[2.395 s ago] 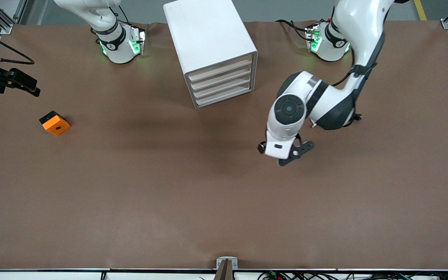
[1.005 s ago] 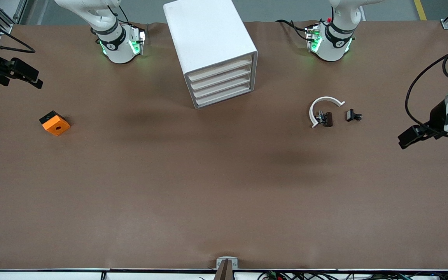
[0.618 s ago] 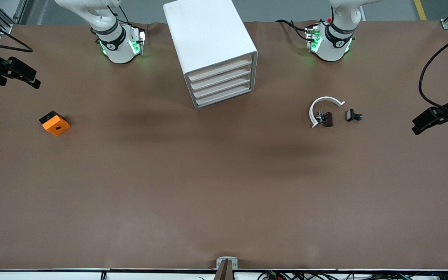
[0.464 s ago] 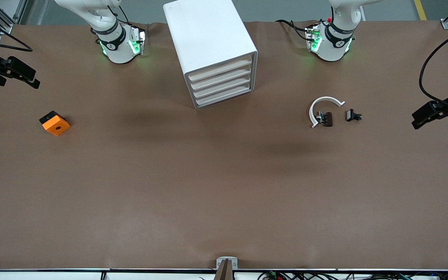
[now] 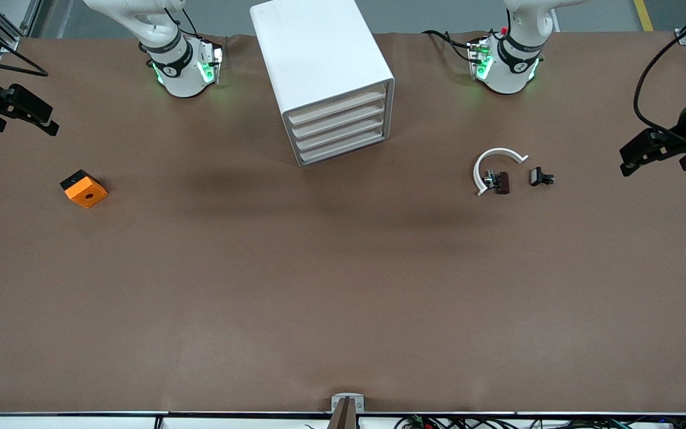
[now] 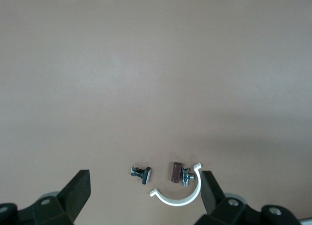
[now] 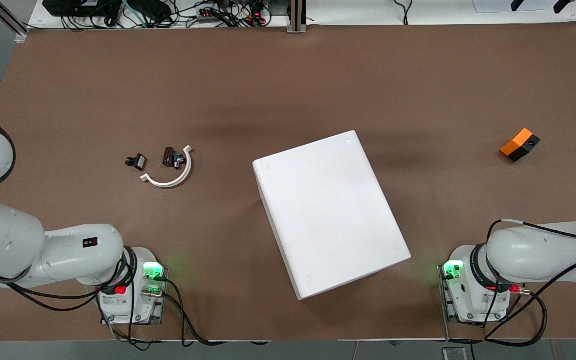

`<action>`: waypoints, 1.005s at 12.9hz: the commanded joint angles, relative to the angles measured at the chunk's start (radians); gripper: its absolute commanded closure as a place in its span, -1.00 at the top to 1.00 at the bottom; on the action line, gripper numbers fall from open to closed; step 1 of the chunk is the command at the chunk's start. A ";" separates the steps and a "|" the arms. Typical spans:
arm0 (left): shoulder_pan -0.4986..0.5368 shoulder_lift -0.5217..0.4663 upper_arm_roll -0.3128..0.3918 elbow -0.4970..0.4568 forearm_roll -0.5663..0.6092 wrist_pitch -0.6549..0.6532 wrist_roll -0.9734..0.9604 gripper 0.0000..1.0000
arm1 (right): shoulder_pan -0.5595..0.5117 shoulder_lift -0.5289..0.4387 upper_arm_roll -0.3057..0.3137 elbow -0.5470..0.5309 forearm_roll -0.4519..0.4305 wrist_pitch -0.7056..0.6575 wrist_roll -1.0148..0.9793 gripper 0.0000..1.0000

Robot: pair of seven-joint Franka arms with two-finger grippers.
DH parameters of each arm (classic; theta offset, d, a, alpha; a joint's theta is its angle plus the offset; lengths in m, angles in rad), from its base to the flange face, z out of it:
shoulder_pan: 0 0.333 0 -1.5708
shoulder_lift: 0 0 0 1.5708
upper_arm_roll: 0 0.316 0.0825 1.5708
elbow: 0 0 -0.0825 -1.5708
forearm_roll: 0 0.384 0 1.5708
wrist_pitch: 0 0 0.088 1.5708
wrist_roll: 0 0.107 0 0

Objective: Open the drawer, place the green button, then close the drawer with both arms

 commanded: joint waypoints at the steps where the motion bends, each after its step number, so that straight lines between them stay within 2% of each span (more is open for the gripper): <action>1: -0.026 -0.074 0.013 -0.087 -0.018 0.001 0.023 1.00 | -0.008 -0.015 0.010 -0.003 -0.020 0.007 -0.017 1.00; 4: -0.093 -0.146 0.072 -0.164 -0.021 0.001 0.023 1.00 | -0.015 -0.017 0.001 -0.003 -0.020 0.007 -0.091 1.00; 8: -0.207 -0.208 0.175 -0.216 -0.043 0.001 0.024 1.00 | -0.016 -0.017 0.002 -0.003 -0.020 0.005 -0.079 1.00; 11: -0.229 -0.209 0.181 -0.209 -0.047 0.003 0.023 1.00 | -0.016 -0.017 0.001 -0.003 -0.020 0.005 -0.076 1.00; 13: -0.227 -0.194 0.181 -0.186 -0.101 0.004 0.018 1.00 | -0.017 -0.017 0.001 -0.003 -0.012 0.009 -0.065 1.00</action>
